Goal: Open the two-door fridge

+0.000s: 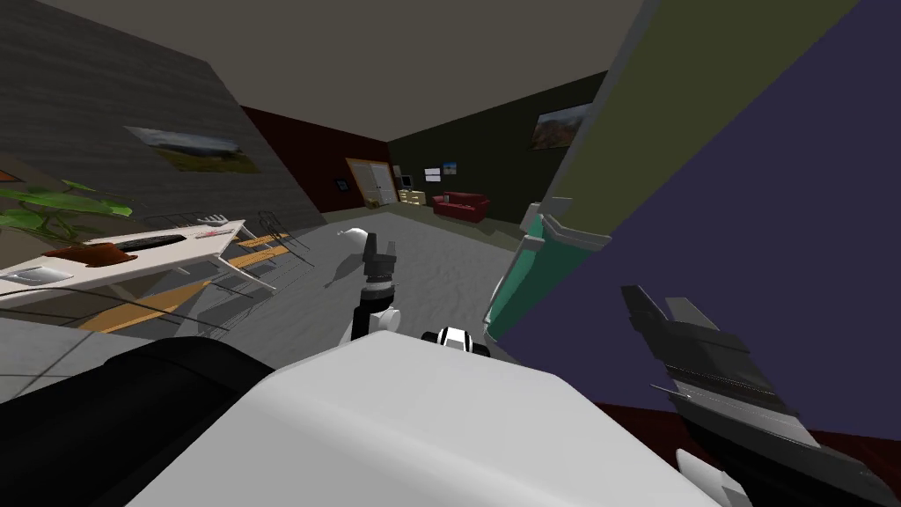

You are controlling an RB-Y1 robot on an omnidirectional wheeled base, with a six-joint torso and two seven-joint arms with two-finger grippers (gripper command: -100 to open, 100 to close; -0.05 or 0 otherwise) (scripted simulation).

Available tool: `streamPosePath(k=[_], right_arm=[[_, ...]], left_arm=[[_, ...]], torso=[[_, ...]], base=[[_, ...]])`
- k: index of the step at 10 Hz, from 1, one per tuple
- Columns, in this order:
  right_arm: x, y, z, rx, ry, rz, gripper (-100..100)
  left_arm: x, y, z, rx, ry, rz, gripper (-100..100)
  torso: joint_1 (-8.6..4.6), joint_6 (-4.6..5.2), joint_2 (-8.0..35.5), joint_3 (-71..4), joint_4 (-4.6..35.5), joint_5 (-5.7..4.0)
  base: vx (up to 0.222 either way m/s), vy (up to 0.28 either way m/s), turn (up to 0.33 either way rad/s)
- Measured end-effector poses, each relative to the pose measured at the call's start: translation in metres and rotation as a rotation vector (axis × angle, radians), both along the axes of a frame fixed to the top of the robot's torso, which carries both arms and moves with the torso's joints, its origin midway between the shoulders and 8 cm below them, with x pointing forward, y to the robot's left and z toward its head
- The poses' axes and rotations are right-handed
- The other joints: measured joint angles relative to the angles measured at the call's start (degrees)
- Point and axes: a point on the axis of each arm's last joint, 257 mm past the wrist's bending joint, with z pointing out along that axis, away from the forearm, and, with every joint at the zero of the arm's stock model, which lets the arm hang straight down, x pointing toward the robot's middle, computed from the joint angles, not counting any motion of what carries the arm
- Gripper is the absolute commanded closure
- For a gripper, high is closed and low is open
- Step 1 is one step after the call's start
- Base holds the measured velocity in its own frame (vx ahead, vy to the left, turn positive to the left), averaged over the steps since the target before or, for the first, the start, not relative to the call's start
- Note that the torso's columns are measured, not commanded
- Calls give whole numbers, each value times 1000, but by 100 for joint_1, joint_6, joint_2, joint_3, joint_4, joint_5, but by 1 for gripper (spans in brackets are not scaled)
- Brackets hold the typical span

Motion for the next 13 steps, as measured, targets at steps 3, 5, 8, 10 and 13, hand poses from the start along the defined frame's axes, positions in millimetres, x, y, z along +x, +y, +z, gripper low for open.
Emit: streamPosePath(k=[3,5,8,10,13], right_arm=[[-15,-23,-3,-151,68,-118,-100],[-21,-38,-4,-240,108,-185,-100],[-38,-65,-3,-399,179,-302,-100],[-49,-79,2,-508,223,-377,-100],[-69,-102,5,-665,300,-485,-100]], left_arm=[[0,0,0,0,0,0,0],[0,0,0,0,0,0,0],[0,0,0,0,0,0,0],[0,0,0,0,0,0,0],[0,0,0,0,0,0,0]], torso=[[7,-5,-1,0,0,1],[2,-4,-5,-2,-1,0],[14,-6,-14,-8,-4,3],[7,-3,2,3,1,1],[13,-25,-23,-24,-1,23]], base=[[53,33,137],[56,30,136],[82,51,211],[59,51,129],[54,56,173]])
